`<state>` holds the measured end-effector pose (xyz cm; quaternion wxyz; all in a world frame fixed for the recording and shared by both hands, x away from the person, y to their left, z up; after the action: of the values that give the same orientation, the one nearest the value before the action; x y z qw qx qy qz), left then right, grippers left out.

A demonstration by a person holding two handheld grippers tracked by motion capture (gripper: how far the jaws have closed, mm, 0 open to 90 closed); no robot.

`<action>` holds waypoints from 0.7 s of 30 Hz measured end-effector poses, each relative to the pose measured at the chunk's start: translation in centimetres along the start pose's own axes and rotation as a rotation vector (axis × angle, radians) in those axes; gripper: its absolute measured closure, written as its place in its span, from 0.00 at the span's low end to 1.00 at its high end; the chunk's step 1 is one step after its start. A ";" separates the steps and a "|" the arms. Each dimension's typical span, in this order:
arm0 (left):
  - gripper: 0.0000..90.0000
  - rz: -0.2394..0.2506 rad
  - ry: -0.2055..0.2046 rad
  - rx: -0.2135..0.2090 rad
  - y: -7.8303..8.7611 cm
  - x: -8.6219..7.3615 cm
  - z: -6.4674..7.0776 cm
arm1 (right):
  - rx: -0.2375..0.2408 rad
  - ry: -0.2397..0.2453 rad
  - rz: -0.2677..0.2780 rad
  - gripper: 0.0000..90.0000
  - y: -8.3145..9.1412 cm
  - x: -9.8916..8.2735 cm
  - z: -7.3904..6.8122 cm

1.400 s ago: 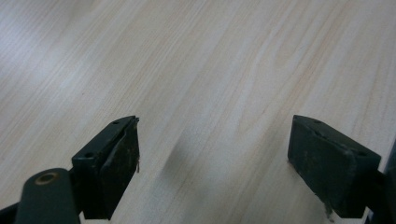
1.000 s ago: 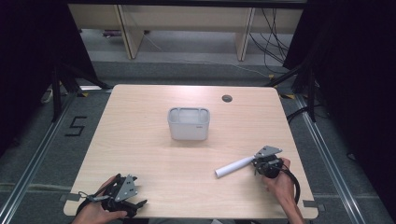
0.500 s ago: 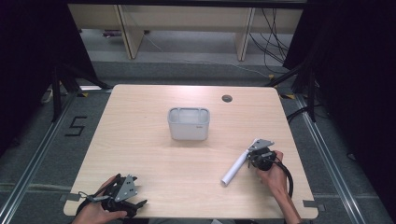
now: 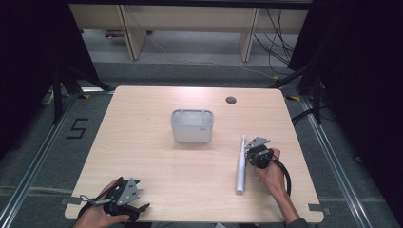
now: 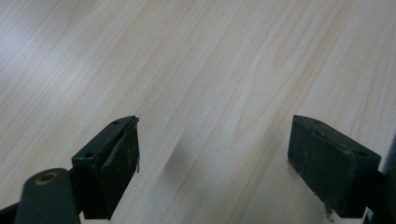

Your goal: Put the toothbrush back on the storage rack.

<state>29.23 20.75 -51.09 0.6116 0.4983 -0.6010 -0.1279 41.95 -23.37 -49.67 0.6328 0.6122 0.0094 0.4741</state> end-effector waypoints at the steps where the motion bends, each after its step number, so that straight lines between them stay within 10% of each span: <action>1: 0.18 0.000 0.000 0.000 0.0 0.0 0.0 | -0.004 0.005 0.005 0.95 -0.1 0.1 0.0; 12: 0.18 0.000 0.001 -0.001 0.0 0.0 0.0 | 0.009 0.012 0.006 0.91 -0.2 0.8 -0.2; 21: 0.18 0.003 0.000 -0.001 0.1 0.0 0.0 | 0.052 -0.105 -0.024 0.50 2.3 1.9 -0.6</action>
<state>29.24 20.79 -51.04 0.6121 0.4973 -0.6016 -0.1271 41.31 -22.22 -46.89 0.6218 0.6524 -0.0043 0.4333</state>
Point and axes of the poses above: each handheld gripper's, and its own axes: y roughly backward along the jaws, x roughly out of its top, z roughly to its right, the point moved 1 cm from there along -y, roughly forward along the jaws, and after that the axes turned 2 degrees about -x, right-handed, at the moved point
